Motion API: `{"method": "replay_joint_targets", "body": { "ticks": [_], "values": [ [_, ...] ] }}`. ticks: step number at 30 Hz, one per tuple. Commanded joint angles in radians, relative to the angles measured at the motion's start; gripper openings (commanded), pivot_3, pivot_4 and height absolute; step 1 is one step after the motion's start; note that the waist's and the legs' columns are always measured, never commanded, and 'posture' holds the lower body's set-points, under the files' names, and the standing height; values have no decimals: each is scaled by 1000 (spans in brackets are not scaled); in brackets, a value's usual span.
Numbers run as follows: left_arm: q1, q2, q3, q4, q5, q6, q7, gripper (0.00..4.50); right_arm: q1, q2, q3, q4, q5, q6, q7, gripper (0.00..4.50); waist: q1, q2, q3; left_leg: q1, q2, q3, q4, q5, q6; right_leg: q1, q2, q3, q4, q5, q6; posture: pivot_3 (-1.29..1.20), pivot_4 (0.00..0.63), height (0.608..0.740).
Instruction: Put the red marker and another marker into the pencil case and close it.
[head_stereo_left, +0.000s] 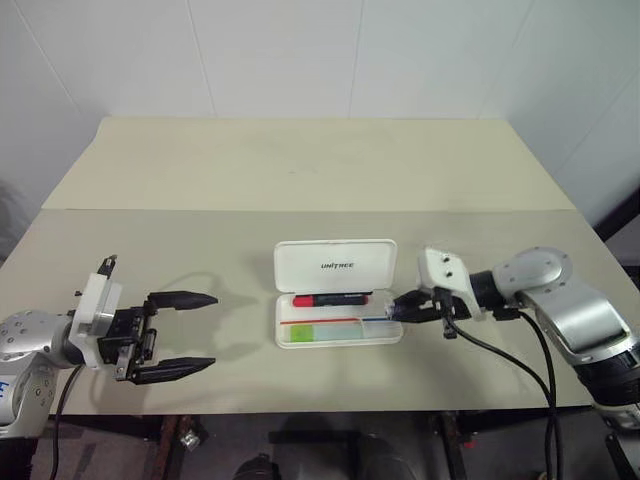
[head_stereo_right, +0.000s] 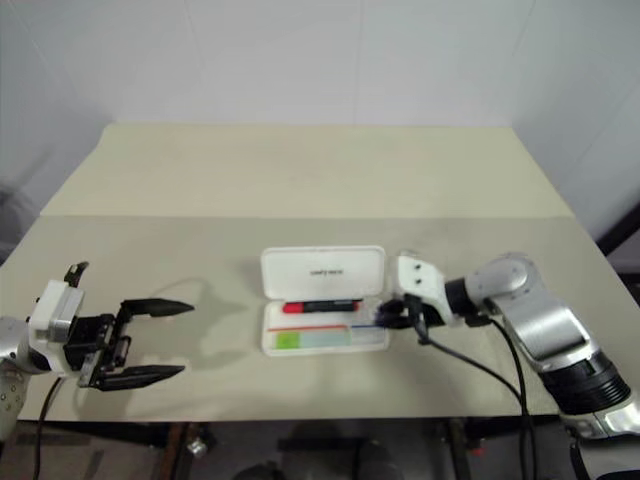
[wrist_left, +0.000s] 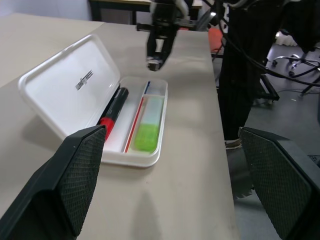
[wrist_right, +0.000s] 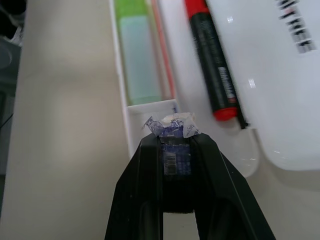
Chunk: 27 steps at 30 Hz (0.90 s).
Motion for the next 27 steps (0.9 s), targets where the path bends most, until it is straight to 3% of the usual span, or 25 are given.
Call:
{"method": "replay_joint_targets", "body": {
  "ticks": [1, 12, 17, 27],
  "values": [
    [7, -1, 30, -21, -5, -17, 6, 4500, -21, 16, 7, -11, -7, -25, 11, 385, 0, 0, 0, 0, 0, 0, 0, 0, 0, 0, 0, 0, 0, 0, 0, 0, 150, 740],
    [60, -6, 61, -70, -9, -20, 42, 4500, -47, 98, 43, 33, -51, -28, -5, 385, 1, 0, 0, 0, 0, 0, 0, 0, 0, 0, 0, 0, 1, 0, 0, 0, 150, 740],
    [76, -5, 74, -74, -9, -25, 50, 4500, -40, 86, 49, 39, -73, -38, 8, 385, 1, 0, 0, 0, 0, 0, 0, 0, 0, 0, 0, 0, 1, 0, 0, 0, 150, 740],
    [61, -5, 68, -67, -6, -28, 62, 4500, -40, 87, 31, 34, -73, -35, 8, 3668, 0, 0, 0, 0, 0, 0, 0, 0, 0, 0, 0, 0, 1, 0, 0, 0, 150, 740]
  ]
}}
